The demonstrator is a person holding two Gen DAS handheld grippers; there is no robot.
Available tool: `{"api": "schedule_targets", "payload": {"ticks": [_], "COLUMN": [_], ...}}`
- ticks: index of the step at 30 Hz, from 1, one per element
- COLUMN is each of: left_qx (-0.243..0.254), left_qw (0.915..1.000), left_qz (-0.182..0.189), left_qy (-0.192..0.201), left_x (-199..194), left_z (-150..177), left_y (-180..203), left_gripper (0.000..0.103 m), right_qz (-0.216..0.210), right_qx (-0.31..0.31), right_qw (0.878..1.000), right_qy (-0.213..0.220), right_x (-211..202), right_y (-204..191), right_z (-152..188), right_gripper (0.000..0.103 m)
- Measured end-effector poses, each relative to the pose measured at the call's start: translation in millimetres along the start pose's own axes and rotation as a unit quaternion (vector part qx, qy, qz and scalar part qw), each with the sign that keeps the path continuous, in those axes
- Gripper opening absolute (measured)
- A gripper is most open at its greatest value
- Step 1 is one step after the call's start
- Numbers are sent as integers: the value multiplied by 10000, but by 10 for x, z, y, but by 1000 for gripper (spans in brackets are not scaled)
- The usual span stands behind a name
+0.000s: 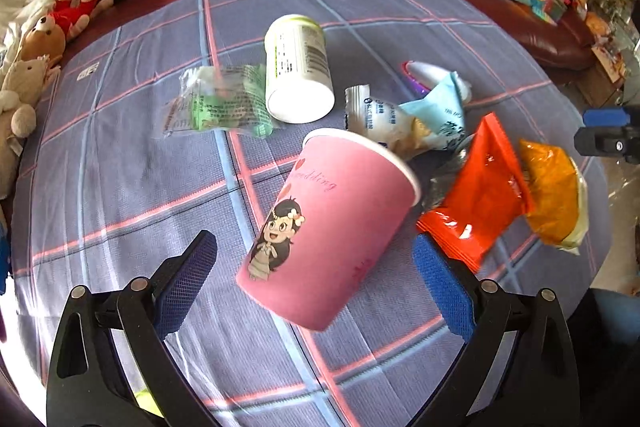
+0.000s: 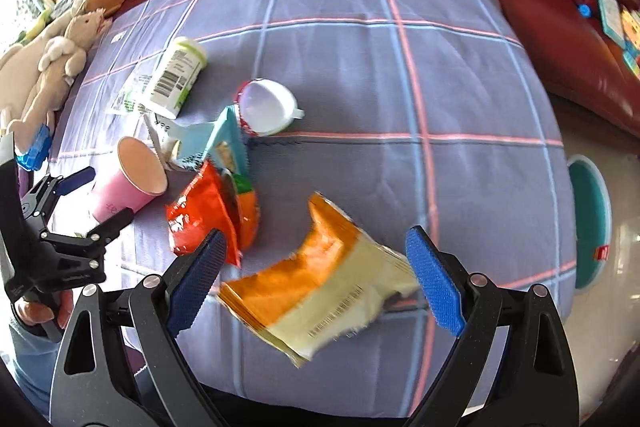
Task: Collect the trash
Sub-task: 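Move left tool to pink paper cup while right tool reaches white bottle, then grasp the pink cup with left tool while right tool grasps the bottle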
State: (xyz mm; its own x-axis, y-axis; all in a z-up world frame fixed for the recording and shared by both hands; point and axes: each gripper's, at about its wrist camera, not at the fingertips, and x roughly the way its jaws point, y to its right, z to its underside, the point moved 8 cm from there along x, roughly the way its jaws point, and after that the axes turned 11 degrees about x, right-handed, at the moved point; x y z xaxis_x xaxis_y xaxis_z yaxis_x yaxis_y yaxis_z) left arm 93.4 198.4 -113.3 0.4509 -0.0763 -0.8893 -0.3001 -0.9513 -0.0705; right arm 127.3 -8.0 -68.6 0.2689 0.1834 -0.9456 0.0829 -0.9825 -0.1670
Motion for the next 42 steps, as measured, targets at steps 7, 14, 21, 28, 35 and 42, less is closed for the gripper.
{"api": "schedule_targets", "payload": {"ticks": [7,14,21,28,35,42], "left_qx": [-210,-856,-1614,-2103,-2311,-2344], "left_qw": [9994,9944,9838,9749,9704,9699], "left_qz": [267,357,111,1,-46,-2], "left_qy": [120,499,776,731,698,657], "left_x": [100,-169,-261,-206,-140,-91], "left_z": [-42,-123,-238,-198,-177,-159], "left_y": [-55,-329,-828,-1156,-1324,-1278], "left_gripper": [68,65,65,65,66,66], "right_qz": [11,-58,-416,-576,-804,-1044], "right_qx": [-151,-344,-363,-344,-381,-365], "right_qw": [9998,9991,9977,9957,9916,9865], "right_qy": [-131,-220,-385,-644,-938,-1207], "right_x": [151,261,514,879,1137,1315], "right_y": [-240,-522,-1020,-1472,-1789,-1909], "right_z": [-167,-424,-868,-1156,-1188,-1081], "right_gripper": [87,87,87,84,60,56]}}
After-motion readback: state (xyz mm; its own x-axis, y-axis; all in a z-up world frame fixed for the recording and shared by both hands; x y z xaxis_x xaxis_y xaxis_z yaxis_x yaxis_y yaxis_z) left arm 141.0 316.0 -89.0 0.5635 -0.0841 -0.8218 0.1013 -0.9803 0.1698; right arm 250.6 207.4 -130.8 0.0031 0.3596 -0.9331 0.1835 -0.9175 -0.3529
